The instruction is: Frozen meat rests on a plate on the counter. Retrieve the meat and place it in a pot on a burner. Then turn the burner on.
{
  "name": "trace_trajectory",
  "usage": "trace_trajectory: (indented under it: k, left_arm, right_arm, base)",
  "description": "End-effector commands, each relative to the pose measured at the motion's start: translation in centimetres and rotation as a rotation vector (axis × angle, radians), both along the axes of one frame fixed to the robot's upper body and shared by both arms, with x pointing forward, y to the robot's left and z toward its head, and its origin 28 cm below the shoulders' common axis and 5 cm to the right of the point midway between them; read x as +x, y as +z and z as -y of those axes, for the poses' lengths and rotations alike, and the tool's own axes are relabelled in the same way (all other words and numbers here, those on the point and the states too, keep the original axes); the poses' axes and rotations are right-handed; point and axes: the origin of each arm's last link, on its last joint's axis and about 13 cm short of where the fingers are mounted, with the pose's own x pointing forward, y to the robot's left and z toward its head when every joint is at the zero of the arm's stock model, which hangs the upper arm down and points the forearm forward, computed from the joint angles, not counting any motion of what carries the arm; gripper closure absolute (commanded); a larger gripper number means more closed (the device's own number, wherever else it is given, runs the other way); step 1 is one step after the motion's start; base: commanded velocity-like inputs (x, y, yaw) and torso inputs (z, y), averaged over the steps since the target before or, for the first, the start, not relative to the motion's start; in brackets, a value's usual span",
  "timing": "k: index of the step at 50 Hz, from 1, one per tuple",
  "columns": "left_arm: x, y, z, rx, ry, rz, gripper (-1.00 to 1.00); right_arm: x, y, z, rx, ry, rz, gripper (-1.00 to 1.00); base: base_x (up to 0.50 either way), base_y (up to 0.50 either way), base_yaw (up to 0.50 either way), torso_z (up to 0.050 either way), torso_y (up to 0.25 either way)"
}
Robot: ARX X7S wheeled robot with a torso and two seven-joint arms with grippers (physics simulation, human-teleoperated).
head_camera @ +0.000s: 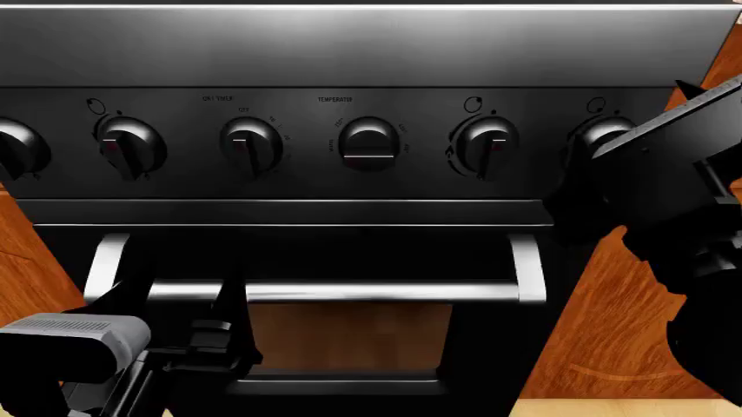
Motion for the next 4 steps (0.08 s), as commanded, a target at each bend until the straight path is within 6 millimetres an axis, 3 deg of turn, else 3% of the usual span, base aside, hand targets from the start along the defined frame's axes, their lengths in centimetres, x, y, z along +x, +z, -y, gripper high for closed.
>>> trace_trajectory:
  k: [1, 4]
  left_arm:
    - [-0.63, 0.46, 0.09, 0.001, -0.007, 0.019, -1.0]
    - [-0.81, 0.67, 0.14, 0.002, -0.009, 0.027, -1.0]
  right_arm:
    - [-2.44, 0.94, -0.05, 0.001, 0.006, 0.028, -1.0]
    - [-3.34, 1.25, 0.01, 0.005, 0.006, 0.036, -1.0]
  base:
    - [0.0, 0.0, 0.0, 0.0, 0.0]
    - [0.0, 0.0, 0.0, 0.0, 0.0]
